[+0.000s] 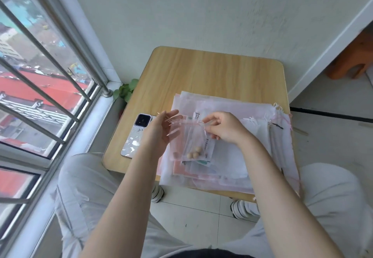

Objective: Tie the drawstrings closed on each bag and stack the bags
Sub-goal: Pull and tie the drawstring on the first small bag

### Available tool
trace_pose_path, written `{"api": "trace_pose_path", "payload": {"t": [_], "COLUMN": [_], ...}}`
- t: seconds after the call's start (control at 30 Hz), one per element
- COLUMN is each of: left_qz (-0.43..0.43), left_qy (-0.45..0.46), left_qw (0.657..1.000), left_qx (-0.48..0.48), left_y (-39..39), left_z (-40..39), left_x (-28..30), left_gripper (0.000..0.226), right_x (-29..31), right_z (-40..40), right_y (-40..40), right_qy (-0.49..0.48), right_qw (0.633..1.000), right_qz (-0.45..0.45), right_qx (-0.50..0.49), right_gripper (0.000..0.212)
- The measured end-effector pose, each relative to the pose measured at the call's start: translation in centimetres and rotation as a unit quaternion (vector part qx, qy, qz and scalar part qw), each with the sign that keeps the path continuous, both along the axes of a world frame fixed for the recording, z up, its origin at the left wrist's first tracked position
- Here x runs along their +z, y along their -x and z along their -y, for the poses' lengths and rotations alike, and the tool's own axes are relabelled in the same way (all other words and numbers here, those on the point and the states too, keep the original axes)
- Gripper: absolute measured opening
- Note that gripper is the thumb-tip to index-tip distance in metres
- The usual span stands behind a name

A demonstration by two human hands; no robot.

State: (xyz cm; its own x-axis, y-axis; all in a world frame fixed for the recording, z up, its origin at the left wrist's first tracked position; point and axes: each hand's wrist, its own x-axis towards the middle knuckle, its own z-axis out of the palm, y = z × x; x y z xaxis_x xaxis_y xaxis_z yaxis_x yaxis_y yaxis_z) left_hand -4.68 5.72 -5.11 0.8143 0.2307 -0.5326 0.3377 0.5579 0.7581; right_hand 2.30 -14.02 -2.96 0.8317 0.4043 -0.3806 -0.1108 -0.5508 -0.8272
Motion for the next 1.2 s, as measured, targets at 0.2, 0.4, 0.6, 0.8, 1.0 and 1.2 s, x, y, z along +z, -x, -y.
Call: {"api": "trace_pose_path", "payload": {"t": [0.2,0.4,0.6,0.8,1.0,1.2], "left_qz": [0.008,0.021,0.038,0.007,-0.004,0.047], "left_qy": [0.031,0.051,0.083,0.111,0.153,0.311], "left_qw": [0.999,0.998,0.995,0.991,0.981,0.921], "left_qx": [0.005,0.027,0.036,0.076,0.122,0.23], "left_y": [0.0,-0.2,-0.2,-0.2,0.0,0.0], "left_z": [0.4,0.8,1.3,1.8,1.9,0.9], "left_x": [0.1,0.1,0.2,-0.1,-0.3,-0.4], "left_gripper": [0.038,0.037,0.034,0.039,0.038,0.037], "right_x": [-0.7,-0.5,0.0,-0.1,-0.3,-0.1], "right_z": [-0.1,0.2,0.8,0.7,0.7,1.2], "right_y": [0.7,0.6,0.4,-0.1,0.0,0.2], "right_qy": [0.017,0.004,-0.113,-0.26,-0.505,-0.386], "right_qw": [1.0,1.0,0.985,0.921,0.751,0.83], "right_qz": [0.005,0.008,-0.057,-0.093,-0.226,-0.202], "right_qx": [-0.004,-0.009,-0.119,-0.275,-0.36,-0.349], "right_gripper": [0.009,0.007,0.021,0.031,0.034,0.029]}}
